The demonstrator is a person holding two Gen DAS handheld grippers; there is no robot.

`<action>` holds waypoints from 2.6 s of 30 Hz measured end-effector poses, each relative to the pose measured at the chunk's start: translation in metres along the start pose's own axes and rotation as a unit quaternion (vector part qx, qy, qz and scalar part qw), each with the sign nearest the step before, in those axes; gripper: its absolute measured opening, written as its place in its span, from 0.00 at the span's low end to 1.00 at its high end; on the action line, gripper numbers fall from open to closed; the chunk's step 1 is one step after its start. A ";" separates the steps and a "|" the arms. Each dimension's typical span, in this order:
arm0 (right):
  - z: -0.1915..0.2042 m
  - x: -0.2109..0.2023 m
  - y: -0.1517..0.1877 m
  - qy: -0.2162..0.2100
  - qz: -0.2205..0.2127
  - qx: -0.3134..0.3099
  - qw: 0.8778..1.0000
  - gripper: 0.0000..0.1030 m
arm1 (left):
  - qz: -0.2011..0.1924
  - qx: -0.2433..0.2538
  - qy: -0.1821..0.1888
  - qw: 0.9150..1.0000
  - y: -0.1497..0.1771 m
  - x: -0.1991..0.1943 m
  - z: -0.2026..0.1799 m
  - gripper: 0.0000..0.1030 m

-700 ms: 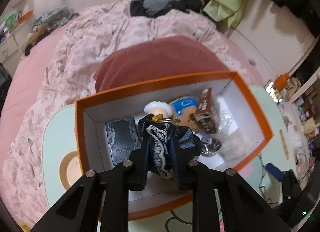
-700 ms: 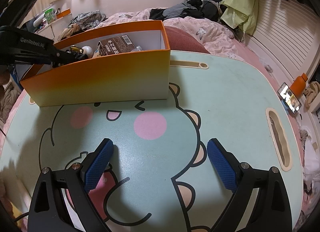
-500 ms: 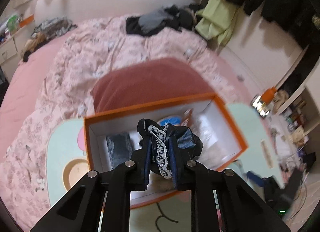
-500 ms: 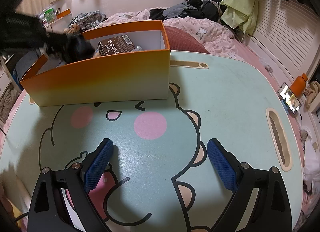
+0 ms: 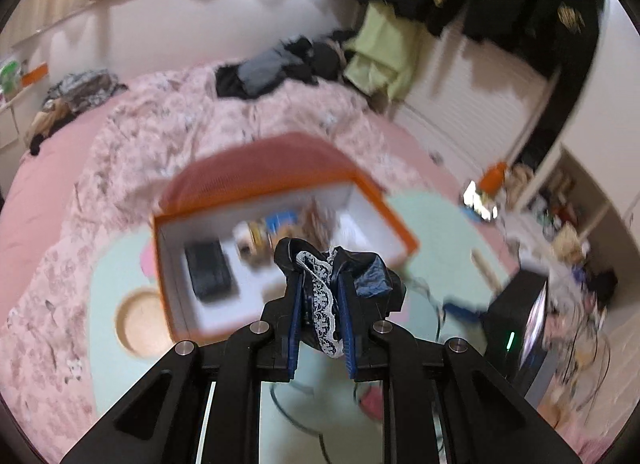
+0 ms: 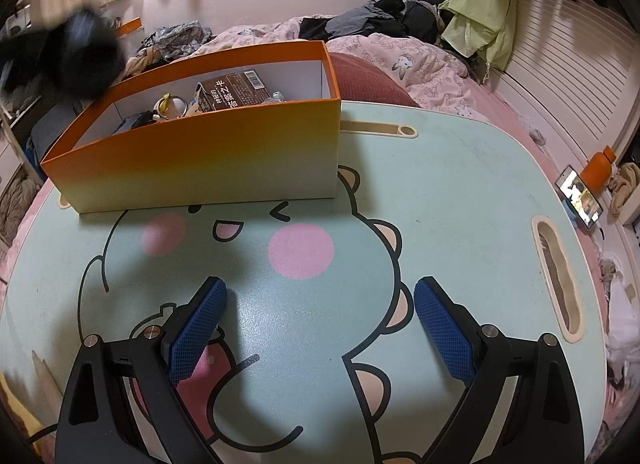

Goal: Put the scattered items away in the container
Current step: 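Lower the black lace cloth onto the table beside the box, open left gripper, then reach into the box and grasp the brown milk carton with right gripper, then lift the milk carton out of the box and set it on the table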

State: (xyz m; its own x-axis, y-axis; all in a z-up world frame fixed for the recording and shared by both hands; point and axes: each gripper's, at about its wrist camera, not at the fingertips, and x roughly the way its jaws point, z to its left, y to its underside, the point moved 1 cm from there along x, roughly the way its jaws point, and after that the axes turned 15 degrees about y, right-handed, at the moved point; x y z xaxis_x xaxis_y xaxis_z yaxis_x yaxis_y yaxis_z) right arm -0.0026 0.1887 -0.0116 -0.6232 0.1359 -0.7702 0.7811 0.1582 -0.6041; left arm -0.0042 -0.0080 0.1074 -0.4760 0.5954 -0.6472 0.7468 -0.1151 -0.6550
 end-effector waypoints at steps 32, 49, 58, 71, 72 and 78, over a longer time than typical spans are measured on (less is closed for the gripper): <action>-0.027 -0.010 0.000 -0.015 -0.029 0.079 0.996 0.92 | -0.028 0.028 -0.170 0.985 0.090 0.054 -0.011 0.96; 0.073 -0.005 -0.146 -0.099 -0.028 -0.088 0.991 0.80 | -0.111 0.014 -0.154 0.982 0.094 0.027 -0.016 0.96; 0.090 0.050 -0.154 -0.069 0.048 -0.151 0.985 0.80 | -0.099 0.026 -0.153 0.983 0.095 0.035 -0.019 0.96; 0.087 0.036 -0.151 -0.082 0.042 -0.157 0.983 0.59 | -0.093 0.018 -0.148 0.985 0.095 0.034 -0.016 0.96; 0.085 0.033 -0.151 -0.084 0.037 -0.151 0.984 0.59 | -0.093 0.018 -0.148 0.985 0.094 0.034 -0.016 0.96; 0.048 -0.018 -0.159 -0.123 -0.034 -0.081 0.988 0.59 | -0.094 0.010 -0.146 0.985 0.094 0.036 -0.014 0.96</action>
State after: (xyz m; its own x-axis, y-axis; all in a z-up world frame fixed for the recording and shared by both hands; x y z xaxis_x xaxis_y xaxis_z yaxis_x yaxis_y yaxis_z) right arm -0.1137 0.1142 0.0886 -0.6302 -0.1194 -0.7672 0.7084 0.3160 -0.6311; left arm 0.0556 0.0136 0.0284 -0.7204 0.3545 -0.5961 0.6246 -0.0419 -0.7798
